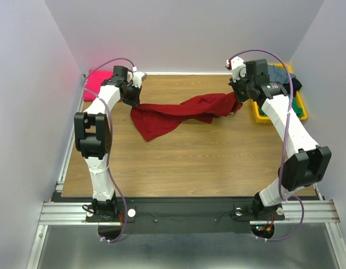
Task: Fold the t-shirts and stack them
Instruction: Flatten the tshirt out
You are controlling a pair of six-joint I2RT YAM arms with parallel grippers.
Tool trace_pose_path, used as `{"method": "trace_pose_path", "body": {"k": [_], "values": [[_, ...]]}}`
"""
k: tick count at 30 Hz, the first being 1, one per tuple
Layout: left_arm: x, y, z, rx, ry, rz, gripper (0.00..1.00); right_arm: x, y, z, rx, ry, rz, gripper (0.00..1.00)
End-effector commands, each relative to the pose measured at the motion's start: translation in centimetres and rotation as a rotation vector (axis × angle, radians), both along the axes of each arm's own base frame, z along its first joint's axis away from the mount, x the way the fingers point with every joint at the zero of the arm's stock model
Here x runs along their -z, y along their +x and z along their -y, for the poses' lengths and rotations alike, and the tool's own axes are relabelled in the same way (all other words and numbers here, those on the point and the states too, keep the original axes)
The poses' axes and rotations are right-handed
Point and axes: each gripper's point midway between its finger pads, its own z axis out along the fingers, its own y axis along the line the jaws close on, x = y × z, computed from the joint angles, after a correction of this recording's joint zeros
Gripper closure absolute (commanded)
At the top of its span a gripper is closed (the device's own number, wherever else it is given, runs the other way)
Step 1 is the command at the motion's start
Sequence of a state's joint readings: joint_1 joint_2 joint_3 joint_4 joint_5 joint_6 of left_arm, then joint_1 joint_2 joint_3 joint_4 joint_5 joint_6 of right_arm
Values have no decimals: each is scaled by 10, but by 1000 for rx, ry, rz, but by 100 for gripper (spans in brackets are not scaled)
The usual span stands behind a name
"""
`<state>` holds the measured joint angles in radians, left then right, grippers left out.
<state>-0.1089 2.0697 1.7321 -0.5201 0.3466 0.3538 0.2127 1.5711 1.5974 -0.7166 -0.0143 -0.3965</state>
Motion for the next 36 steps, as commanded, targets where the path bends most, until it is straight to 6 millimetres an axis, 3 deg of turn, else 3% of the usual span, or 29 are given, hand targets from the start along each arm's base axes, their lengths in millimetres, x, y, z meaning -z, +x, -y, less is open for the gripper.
{"method": "trace_pose_path", "body": {"k": [1,2,3,4,6,7,8,9,10,11,12,14,15,16,17,19,22,24,26,30,32,33,36], "values": [[-96,19,-12,-50,-98,222,100,-56,29,11,67,-24,164,100],[-111,25,-15,-59,-111,258,100,-64,38,18,90,-28,188,99],[-147,38,-16,-73,-142,343,100,-62,56,24,124,-39,207,99],[-163,48,-18,-85,-149,384,100,-98,70,27,150,-19,298,99],[-202,66,-21,-102,-173,484,100,-129,96,41,208,-16,395,99],[-242,81,-20,-108,-197,579,100,-155,117,45,228,-1,468,99],[-263,88,-20,-111,-212,631,100,-171,129,47,242,8,514,99],[-317,91,-18,-98,-237,764,100,-185,137,46,247,14,556,100],[-324,100,-17,-112,-258,793,100,-169,160,44,243,-5,548,99],[-361,104,-21,-135,-274,913,100,-219,158,45,250,24,684,99],[-373,107,-24,-164,-294,962,100,-230,162,45,255,29,731,99],[-418,94,-29,-191,-342,1099,100,-257,164,50,285,44,837,99],[-454,85,-30,-175,-370,1246,100,-274,165,53,310,64,922,99],[-449,84,-30,-172,-378,1262,100,-288,160,55,320,81,974,99],[-481,61,-30,-152,-391,1353,100,-302,155,57,331,106,1028,99],[-520,35,-35,-154,-428,1519,100,-353,126,60,335,172,1209,99],[-559,16,-44,-183,-446,1659,100,-404,97,63,335,225,1388,99],[-580,4,-47,-168,-456,1737,100,-422,86,65,335,238,1489,99],[-589,-1,-50,-154,-453,1816,100,-434,77,65,326,218,1570,99],[-591,5,-56,-180,-426,1881,100,-443,72,64,316,213,1635,99],[-586,9,-55,-174,-429,1863,100,-438,76,64,315,212,1619,99],[-580,10,-65,-190,-410,1848,100,-436,76,64,317,207,1612,99],[-572,1,-61,-156,-420,1836,100,-433,71,62,297,194,1591,99]]}}
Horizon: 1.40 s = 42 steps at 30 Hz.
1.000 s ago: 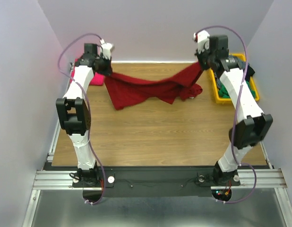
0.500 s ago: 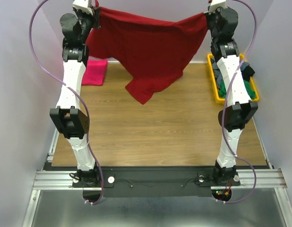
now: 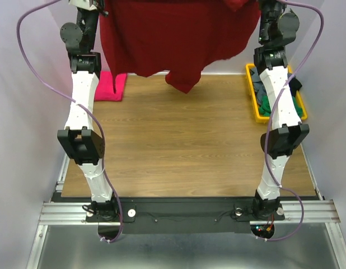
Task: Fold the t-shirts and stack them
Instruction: Flatten the tshirt out
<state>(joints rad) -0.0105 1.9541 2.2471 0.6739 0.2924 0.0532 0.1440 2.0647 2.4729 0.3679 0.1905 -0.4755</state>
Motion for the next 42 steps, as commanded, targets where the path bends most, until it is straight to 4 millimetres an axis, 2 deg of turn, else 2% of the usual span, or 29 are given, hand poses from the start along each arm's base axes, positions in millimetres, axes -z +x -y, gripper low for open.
{"method": "trace_pose_path", "body": {"k": [1,2,4,8,9,10,13,14,15,16,17,18,19,20,21,22,23,24,25,28,29,30,31,33,35,36,38,41,42], "values": [[-21,-40,-13,-21,4,108,100,-48,-56,11,24,0,145,99],[-21,-45,-12,-11,0,110,100,-56,-66,12,21,0,159,99],[-16,-53,-10,-2,-3,94,100,-56,-69,11,15,-3,151,99],[-16,-78,-6,25,5,91,100,-68,-92,14,10,-4,156,99],[-6,-78,-2,41,27,70,100,-79,-109,16,8,-4,172,99],[-15,-97,2,51,39,92,100,-82,-116,17,7,-3,172,99],[-4,-114,6,60,63,67,100,-82,-132,13,-17,-24,132,99],[-16,-138,6,48,75,101,100,-88,-152,14,-25,-32,136,99],[-13,-145,5,41,77,86,100,-85,-157,12,-33,-53,107,99],[1,-144,4,35,76,48,100,-87,-166,11,-44,-67,106,99],[-8,-170,4,27,90,77,100,-101,-200,14,-45,-77,142,99],[-2,-177,7,32,117,60,100,-91,-201,11,-51,-95,107,99],[5,-197,10,37,135,56,100,-92,-214,12,-50,-112,108,99],[10,-206,12,34,161,55,100,-100,-245,14,-55,-123,126,99],[18,-213,15,48,177,31,100,-103,-262,15,-54,-139,137,99],[34,-214,15,51,179,-9,100,-94,-265,11,-66,-167,114,99],[35,-234,18,62,185,-22,100,-101,-295,15,-57,-176,137,99],[45,-240,22,83,198,-52,100,-102,-306,17,-52,-179,142,99],[41,-263,24,88,204,-35,100,-104,-318,18,-49,-181,149,99],[57,-285,31,132,213,-82,100,-116,-362,29,-21,-161,195,99],[52,-306,33,135,219,-57,100,-120,-373,32,-15,-159,207,99],[58,-310,33,137,218,-88,100,-123,-381,33,-11,-157,216,99],[53,-325,32,130,212,-77,100,-126,-392,34,-13,-160,228,99],[62,-325,26,109,183,-154,100,-125,-396,33,-20,-170,217,99],[60,-330,23,93,178,-189,100,-122,-393,32,-16,-182,203,99],[76,-324,23,101,179,-273,100,-107,-374,29,-20,-196,133,99],[92,-319,26,116,197,-352,100,-92,-354,25,-20,-224,77,99],[142,-299,31,158,226,-522,100,-49,-303,12,-51,-281,-59,99],[159,-293,31,164,231,-576,100,-18,-274,7,-66,-300,-145,99]]}}
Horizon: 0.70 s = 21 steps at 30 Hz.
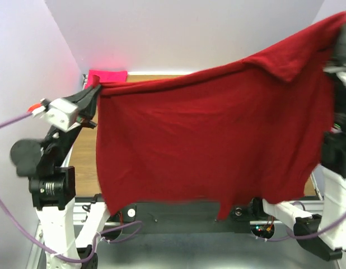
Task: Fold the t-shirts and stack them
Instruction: Flatten the tshirt out
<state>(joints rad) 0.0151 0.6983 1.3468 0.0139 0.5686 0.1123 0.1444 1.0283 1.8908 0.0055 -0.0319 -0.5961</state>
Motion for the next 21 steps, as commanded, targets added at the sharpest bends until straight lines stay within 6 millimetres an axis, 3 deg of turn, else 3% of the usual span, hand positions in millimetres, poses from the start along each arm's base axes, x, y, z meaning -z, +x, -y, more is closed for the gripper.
{"method": "trace_pose_path", "body": {"k": [1,3,5,6,7,9,11,13,14,15,16,19,20,21], "values": [[99,52,-4,-18,41,-351,100,89,101,-13,29,-89,-296,99],[128,67,-9,-47,51,-428,100,127,134,-20,12,-95,-398,99],[170,85,-12,-57,72,-519,100,187,173,-33,-31,-132,-536,99],[182,89,-12,-59,72,-546,100,204,184,-38,-53,-141,-577,99],[212,101,-13,-60,73,-616,100,236,199,-46,-84,-165,-647,99],[241,115,-16,-77,68,-680,100,271,217,-53,-113,-168,-727,99],[283,137,-24,-120,63,-768,100,328,245,-60,-139,-171,-857,99],[307,155,-29,-148,55,-801,100,368,263,-63,-150,-171,-932,99],[332,167,-29,-146,51,-866,100,401,278,-67,-161,-161,-1001,99],[337,178,-28,-141,41,-863,100,425,284,-68,-165,-154,-1049,99],[361,191,-26,-130,37,-926,100,454,300,-71,-173,-141,-1096,99],[397,223,-24,-129,24,-1023,100,487,324,-71,-158,-116,-1156,99],[405,230,-25,-130,31,-1047,100,512,334,-72,-153,-106,-1209,99],[414,236,-26,-133,37,-1075,100,523,341,-70,-139,-100,-1228,99]]}}
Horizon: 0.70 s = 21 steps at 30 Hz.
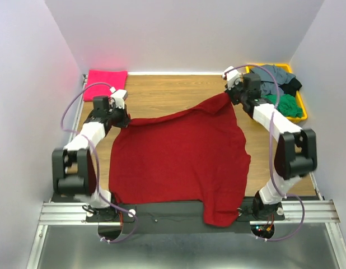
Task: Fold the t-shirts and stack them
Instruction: Flatten the tshirt out
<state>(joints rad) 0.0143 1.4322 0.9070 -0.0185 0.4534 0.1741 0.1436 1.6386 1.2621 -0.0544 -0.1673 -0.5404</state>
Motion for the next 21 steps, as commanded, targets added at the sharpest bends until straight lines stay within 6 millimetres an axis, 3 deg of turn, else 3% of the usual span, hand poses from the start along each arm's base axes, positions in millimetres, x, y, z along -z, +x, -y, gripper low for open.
{"method": "trace_pose_path", "body": {"k": [1,3,4,5,6,7,8,10,12,14,15,18,21], "values": [[-12,59,-6,-24,12,81,100,-9,43,4,74,41,75,99],[-9,71,-6,-17,24,78,100,2,56,6,99,34,59,99],[-11,78,-8,-16,31,93,100,21,65,7,110,24,28,99],[-12,90,-7,-6,29,102,100,28,78,8,127,21,25,99],[-15,97,-6,-2,33,112,99,14,84,9,136,25,55,99],[-17,103,-6,0,30,118,99,31,92,11,156,16,29,99],[-22,115,-7,-2,32,133,99,14,104,11,169,27,68,99],[-26,126,-8,-6,34,144,98,21,116,12,181,24,65,99],[-32,138,-9,-4,49,166,96,5,128,12,187,31,99,100],[-37,148,-11,-2,63,185,92,9,137,15,208,14,102,99],[-36,150,-11,4,66,181,90,-6,144,16,214,18,131,99],[-38,157,-14,14,91,185,85,-12,150,17,213,15,143,99],[-37,162,-21,9,132,186,82,-14,142,13,193,13,99,99]]}}
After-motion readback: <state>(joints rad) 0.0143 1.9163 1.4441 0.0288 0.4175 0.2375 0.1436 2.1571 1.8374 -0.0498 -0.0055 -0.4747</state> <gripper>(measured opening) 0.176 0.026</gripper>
